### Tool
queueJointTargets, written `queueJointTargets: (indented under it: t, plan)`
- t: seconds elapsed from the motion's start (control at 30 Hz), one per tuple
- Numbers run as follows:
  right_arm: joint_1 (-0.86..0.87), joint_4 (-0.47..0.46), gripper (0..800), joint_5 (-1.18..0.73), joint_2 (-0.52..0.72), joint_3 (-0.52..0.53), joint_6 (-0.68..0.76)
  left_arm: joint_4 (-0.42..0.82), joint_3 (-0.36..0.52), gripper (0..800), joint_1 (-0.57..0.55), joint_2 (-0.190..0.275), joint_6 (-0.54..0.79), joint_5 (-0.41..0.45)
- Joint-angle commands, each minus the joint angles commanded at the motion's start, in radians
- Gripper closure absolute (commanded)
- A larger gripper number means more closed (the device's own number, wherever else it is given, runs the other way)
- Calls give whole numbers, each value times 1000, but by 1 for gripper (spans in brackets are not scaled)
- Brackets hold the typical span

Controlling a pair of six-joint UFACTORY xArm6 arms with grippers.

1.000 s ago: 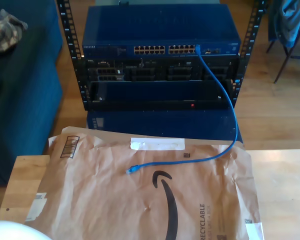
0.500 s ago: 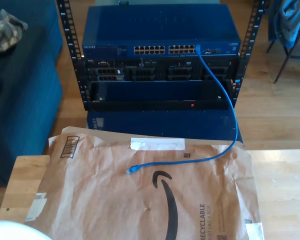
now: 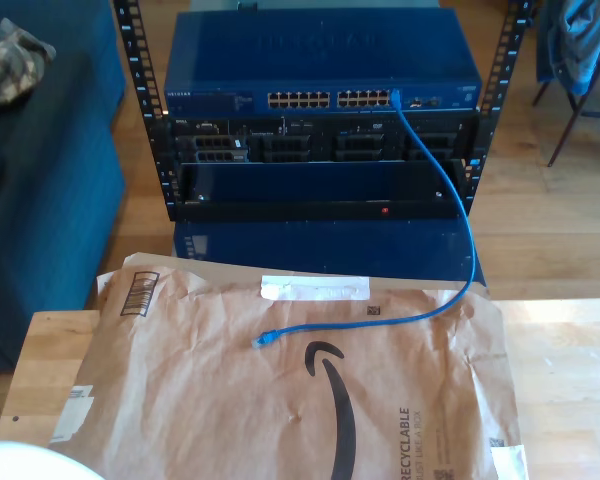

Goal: Grab the cable and plug it in

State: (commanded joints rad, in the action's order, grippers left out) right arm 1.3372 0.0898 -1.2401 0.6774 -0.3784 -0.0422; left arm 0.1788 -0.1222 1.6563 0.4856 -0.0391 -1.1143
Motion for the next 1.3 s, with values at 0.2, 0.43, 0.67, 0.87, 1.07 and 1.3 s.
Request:
queueJointTargets:
  t: [0.2, 0.43, 0.67, 0.87, 1.07, 1.3]
  plan:
    - [28, -3, 7, 57, 6, 147, -2, 0, 0, 0, 0, 0, 0, 0]
    - [41, -21, 7, 216, 3, 270, -5, 0, 0, 0, 0, 0, 0, 0]
    - [80, -57, 4, 390, -2, 377, -6, 0, 0, 0, 0, 0, 0, 0]
    - [89, -57, 2, 394, -2, 381, -3, 0, 0, 0, 0, 0, 0, 0]
    - [89, -58, 2, 394, -2, 381, -3, 0, 0, 0, 0, 0, 0, 0]
    - [91, -58, 2, 394, -2, 381, -3, 0, 0, 0, 0, 0, 0, 0]
